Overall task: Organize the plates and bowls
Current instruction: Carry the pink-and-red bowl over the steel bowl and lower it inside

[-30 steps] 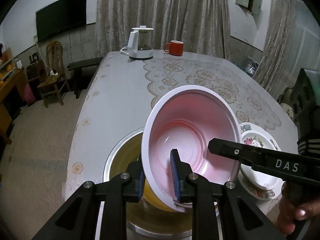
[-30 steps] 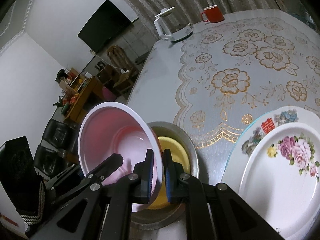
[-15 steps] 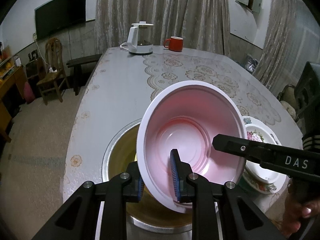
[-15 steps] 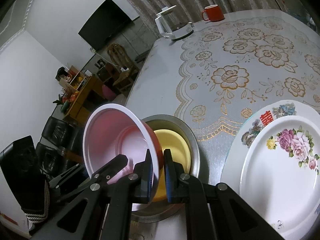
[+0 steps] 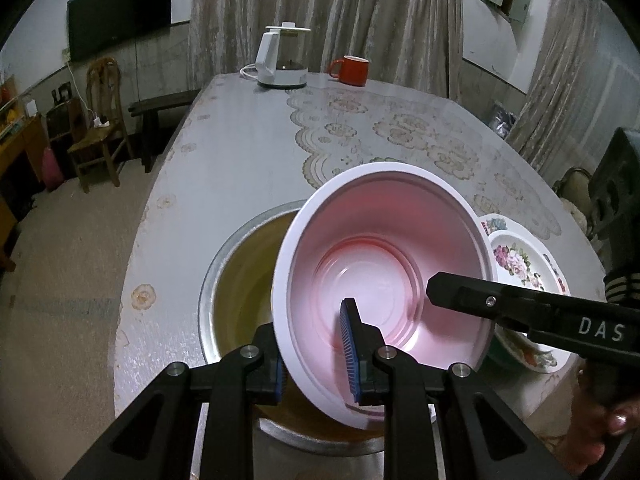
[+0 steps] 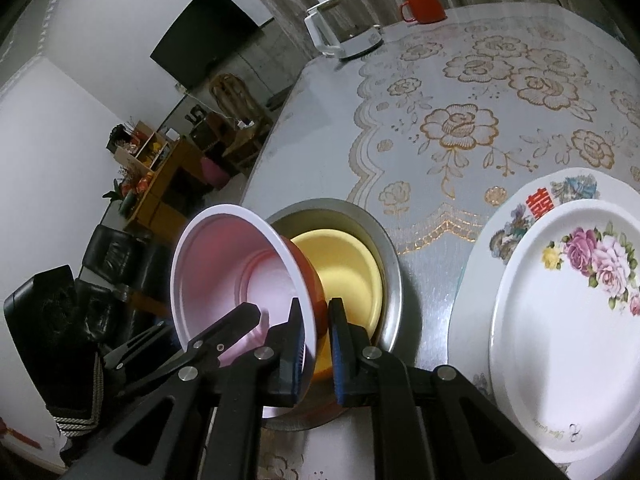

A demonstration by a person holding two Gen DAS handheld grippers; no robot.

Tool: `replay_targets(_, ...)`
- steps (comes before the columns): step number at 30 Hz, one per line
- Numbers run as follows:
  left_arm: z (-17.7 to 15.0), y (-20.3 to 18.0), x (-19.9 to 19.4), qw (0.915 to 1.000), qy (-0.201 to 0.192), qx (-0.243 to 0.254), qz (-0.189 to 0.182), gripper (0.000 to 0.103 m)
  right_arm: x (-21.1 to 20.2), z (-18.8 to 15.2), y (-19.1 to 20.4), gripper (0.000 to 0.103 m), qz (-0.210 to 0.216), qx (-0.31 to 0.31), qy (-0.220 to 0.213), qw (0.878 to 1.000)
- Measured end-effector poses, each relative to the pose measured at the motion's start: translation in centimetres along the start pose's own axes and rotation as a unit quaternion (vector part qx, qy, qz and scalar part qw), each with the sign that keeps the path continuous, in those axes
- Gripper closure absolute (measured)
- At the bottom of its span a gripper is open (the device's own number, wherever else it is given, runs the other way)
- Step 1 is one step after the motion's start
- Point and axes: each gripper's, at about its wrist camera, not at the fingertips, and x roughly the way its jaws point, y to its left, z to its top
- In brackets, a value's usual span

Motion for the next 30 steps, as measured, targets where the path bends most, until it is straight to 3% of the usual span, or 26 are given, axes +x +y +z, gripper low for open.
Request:
replay_targets(6, -0.1, 0.2, 0.6, 0.9999, 0.012, 0.001, -0.001, 0.081, 0.1, -0.1, 0.0, 0.086, 0.003, 0.006, 0.006, 1.000)
replay_targets(9, -0.3, 0.4, 0.7, 0.9998, 0.018, 0.004, 0.006, 0.081, 0.6, -0.1, -0.2, 0.078, 0.008, 0.019, 0.020, 1.000)
replay_targets(18, -0.1, 1.2, 0.8, 0.9991, 0.031, 0.007, 0.026, 0.081, 1.0, 0.3, 0.8, 0.075, 0.012, 0.006, 0.032, 0.999)
replay_targets(30, 0.4, 0.4, 1.7, 0.9986, 0.038, 0.017, 0.031, 0.079, 1.0, 0.5, 0.1, 0.081, -0.004, -0.012, 0.026, 1.000)
